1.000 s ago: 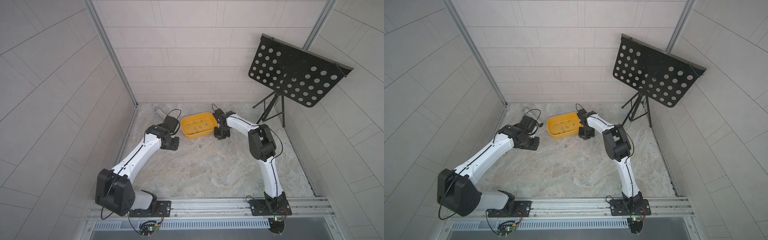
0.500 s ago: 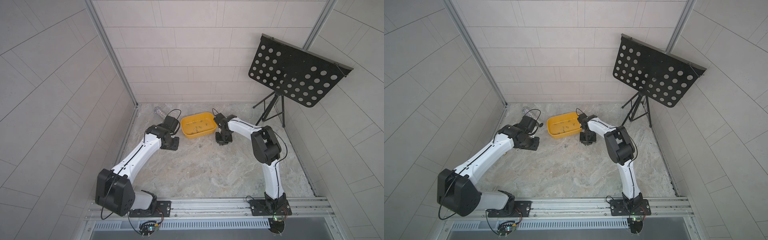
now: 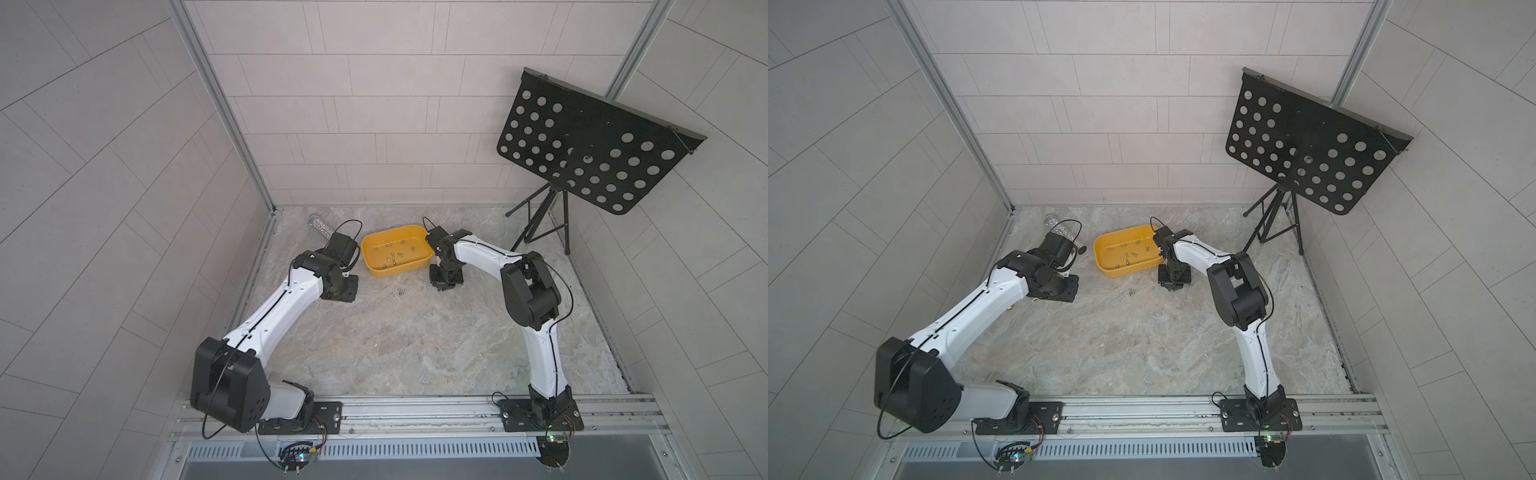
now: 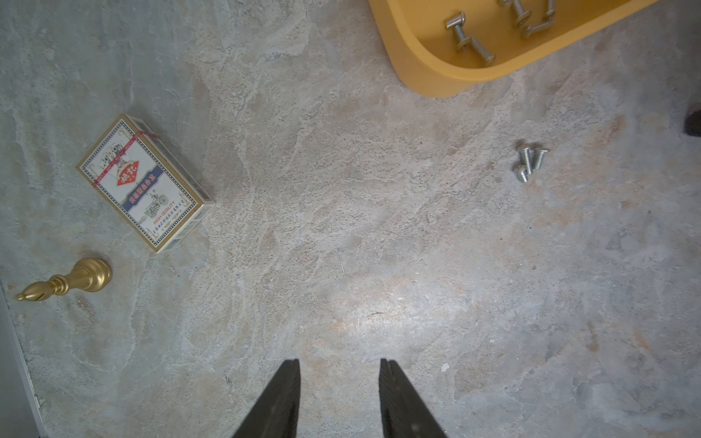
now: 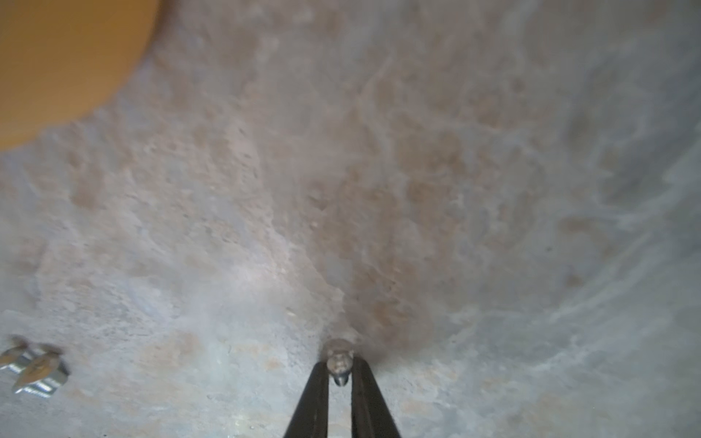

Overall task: Put the screws on the desktop into the storage box
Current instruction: Pick up the screw from the center of the board, then place the screw in the storage box.

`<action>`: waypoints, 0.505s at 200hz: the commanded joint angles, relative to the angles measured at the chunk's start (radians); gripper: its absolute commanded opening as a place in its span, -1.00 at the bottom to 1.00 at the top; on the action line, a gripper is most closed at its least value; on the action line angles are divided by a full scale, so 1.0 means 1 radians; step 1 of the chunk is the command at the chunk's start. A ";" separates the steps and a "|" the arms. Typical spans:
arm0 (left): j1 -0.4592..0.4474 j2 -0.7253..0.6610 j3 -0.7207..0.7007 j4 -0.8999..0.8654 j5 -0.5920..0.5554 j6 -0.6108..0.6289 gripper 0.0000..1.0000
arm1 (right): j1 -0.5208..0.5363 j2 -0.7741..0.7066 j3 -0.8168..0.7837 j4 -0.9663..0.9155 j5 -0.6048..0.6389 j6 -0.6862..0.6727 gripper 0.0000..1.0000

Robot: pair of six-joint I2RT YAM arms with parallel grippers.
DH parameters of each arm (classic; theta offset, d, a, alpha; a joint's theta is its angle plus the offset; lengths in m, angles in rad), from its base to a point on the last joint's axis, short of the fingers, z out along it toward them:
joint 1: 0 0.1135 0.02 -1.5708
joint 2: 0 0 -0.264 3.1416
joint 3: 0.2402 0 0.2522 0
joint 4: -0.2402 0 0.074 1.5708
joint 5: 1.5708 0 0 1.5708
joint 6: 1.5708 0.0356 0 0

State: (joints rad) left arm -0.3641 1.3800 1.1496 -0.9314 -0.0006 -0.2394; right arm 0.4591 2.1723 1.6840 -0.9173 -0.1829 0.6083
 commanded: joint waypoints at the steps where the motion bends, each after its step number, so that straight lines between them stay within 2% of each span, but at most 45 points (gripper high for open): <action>1: 0.004 -0.015 -0.010 -0.011 -0.010 -0.009 -0.18 | 0.004 0.032 0.027 -0.032 0.018 -0.012 -0.64; 101: 0.003 -0.016 -0.006 -0.014 -0.011 -0.008 -0.18 | 0.003 0.035 0.014 -0.031 0.039 -0.018 -0.90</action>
State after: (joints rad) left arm -0.3641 1.3800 1.1496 -0.9318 -0.0013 -0.2394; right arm 0.4591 2.1841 1.7016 -0.9253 -0.1719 0.5983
